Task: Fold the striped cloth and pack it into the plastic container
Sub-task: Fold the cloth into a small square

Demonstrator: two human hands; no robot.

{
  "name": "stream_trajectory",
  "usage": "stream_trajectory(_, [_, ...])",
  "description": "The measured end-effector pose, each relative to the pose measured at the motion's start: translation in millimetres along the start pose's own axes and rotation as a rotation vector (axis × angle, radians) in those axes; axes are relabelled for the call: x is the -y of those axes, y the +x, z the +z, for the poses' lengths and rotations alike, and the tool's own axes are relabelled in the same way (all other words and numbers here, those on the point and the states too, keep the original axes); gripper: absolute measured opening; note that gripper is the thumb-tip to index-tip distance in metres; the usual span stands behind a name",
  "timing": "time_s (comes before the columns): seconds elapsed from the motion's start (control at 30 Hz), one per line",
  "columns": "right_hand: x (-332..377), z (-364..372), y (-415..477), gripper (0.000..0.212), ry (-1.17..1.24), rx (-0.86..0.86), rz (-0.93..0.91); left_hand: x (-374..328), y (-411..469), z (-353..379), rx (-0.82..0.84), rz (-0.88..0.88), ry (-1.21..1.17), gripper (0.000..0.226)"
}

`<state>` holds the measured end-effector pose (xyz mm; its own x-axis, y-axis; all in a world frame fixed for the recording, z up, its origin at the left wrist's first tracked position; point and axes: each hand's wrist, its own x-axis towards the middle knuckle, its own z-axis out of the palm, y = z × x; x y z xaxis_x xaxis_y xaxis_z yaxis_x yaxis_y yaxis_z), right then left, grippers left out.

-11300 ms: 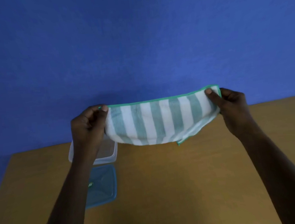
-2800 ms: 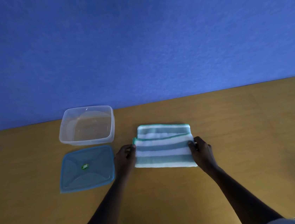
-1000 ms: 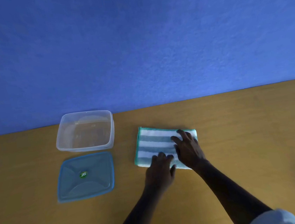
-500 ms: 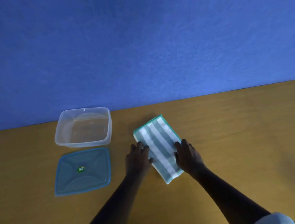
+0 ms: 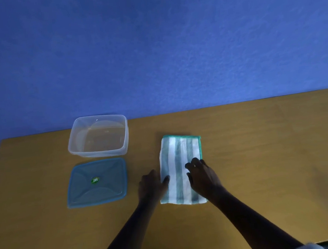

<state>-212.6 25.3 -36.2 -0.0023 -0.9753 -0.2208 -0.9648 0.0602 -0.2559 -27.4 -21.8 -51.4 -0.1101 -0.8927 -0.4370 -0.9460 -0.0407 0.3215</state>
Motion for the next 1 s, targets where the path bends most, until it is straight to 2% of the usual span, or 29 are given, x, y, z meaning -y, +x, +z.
stream_trajectory(0.13, [-3.3, 7.0, -2.9, 0.037, -0.015, 0.077, -0.031, -0.6, -12.4, 8.7, 0.039, -0.066, -0.125, 0.053])
stream_trajectory(0.27, [-6.2, 16.1, -10.7, 0.044, -0.008, 0.066, -0.056, 0.9, -19.5, 15.3, 0.135, -0.181, -0.271, 0.046])
stream_trajectory(0.4, [-4.9, 17.6, -14.7, 0.052, 0.086, 0.003, -0.073, 4.5, -19.9, 16.7, 0.216, -0.355, -0.609, 0.041])
stream_trajectory(0.5, [-8.4, 16.6, -25.8, 0.081, 0.167, -0.017, -0.115, 5.4, -15.5, 15.1, 0.281, -0.477, -0.98, 0.038])
stream_trajectory(0.6, [-15.2, 19.5, -39.7, 0.115, 0.221, 0.045, -0.162, 2.8, -11.2, 6.7, 0.318, -0.561, -1.213, 0.024])
stream_trajectory(0.67, [-19.8, 21.8, -46.8, 0.129, 0.202, 0.076, -0.157, 1.8, -7.6, 3.2, 0.343, -0.604, -1.324, 0.016])
stream_trajectory(0.73, [-23.8, 23.9, -51.6, 0.124, 0.158, 0.076, -0.178, 2.0, -5.6, 0.7, 0.365, -0.619, -1.382, 0.014])
stream_trajectory(0.8, [-26.3, 26.0, -53.3, 0.101, 0.146, 0.026, -0.209, 1.4, -3.1, -1.6, 0.39, -0.621, -1.436, 0.013])
stream_trajectory(0.87, [-27.0, 24.3, -50.9, 0.072, 0.212, -0.04, -0.17, 0.0, -0.4, -4.6, 0.397, -0.62, -1.378, 0.016])
stream_trajectory(0.93, [-27.9, 18.3, -44.6, 0.05, 0.283, -0.075, -0.077, -2.2, 1.5, -8.1, 0.348, -0.577, -1.13, 0.026])
stream_trajectory(1.0, [-29.0, 12.5, -36.7, 0.036, 0.325, -0.087, -0.04, -0.3, 0.0, -12.0, 0.179, -0.446, -0.731, 0.039])
